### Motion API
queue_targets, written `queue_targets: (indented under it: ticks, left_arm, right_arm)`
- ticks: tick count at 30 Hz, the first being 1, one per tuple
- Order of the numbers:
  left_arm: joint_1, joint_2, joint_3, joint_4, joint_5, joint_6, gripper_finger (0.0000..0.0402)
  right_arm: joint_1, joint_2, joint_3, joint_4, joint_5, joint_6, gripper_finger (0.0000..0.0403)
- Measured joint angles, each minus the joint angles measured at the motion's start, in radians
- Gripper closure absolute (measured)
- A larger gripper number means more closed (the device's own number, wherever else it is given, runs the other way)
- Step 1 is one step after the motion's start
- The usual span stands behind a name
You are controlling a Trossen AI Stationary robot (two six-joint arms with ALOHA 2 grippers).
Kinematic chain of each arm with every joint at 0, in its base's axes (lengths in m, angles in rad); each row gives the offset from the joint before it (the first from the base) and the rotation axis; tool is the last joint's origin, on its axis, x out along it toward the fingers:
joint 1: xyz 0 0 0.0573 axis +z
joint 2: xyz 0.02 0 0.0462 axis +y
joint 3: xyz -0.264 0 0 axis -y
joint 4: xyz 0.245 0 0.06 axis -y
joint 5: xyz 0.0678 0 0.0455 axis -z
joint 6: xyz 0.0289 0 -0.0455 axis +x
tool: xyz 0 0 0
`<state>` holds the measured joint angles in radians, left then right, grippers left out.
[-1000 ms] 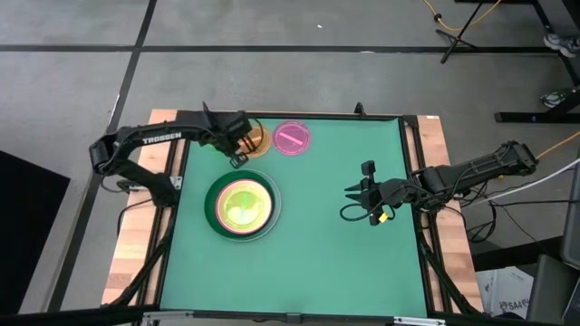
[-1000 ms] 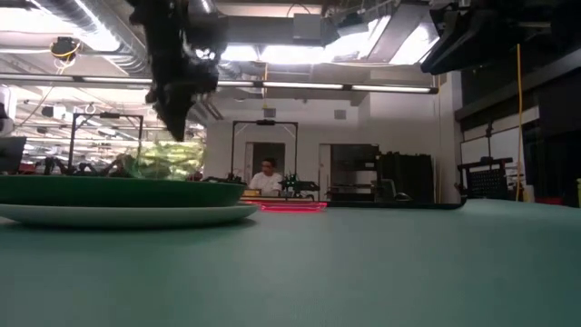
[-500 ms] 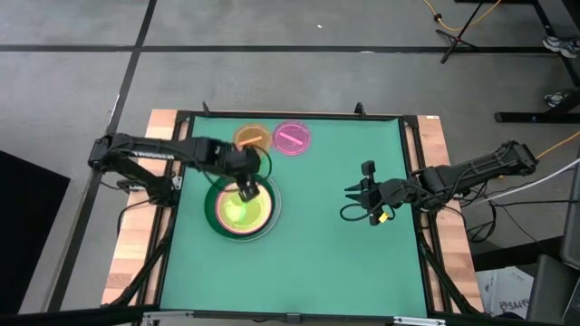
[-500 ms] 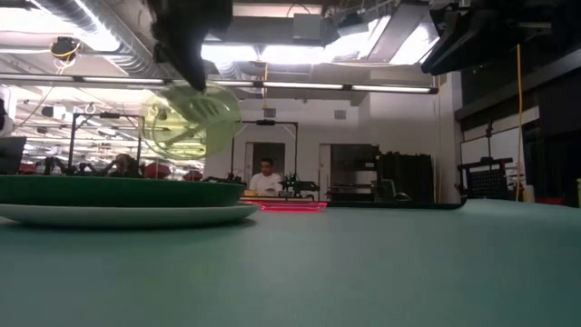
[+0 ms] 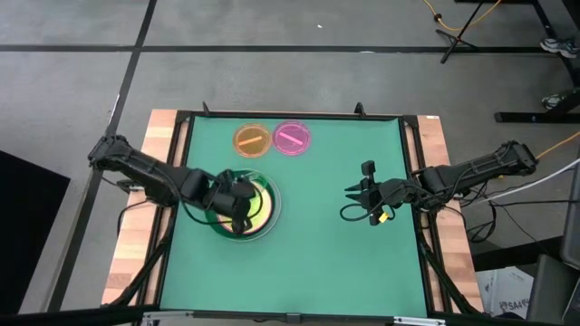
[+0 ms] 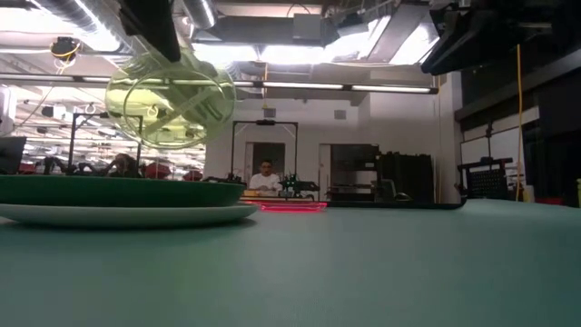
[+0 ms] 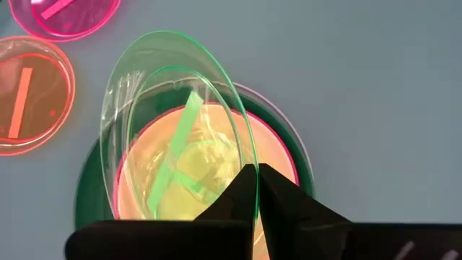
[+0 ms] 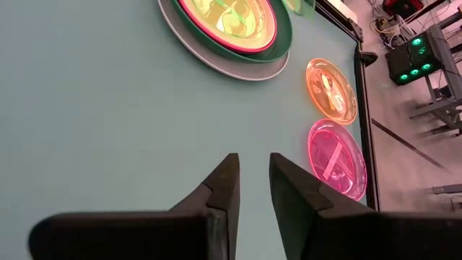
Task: Stack plastic plates
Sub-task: Stack the transparent green plate on top of the transparent green plate
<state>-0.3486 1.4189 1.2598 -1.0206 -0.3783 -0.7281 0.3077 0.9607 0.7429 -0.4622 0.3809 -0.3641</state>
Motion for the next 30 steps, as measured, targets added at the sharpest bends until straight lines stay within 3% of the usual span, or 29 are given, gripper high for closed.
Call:
queue_targets:
  ticks: [18,30]
  left_arm:
    - [-0.061,0.233,0.0,-0.015,-0.004,0.002,0.0395]
    - [-0.061,0.281,0.0,-0.044,0.059,0.005,0.0395]
  right_arm:
    - [0.0,0.0,0.0,0.0,0.0,0.0,0.0331]
    - [0.0,0.0,0.0,0.0,0.0,0.0,0.0331]
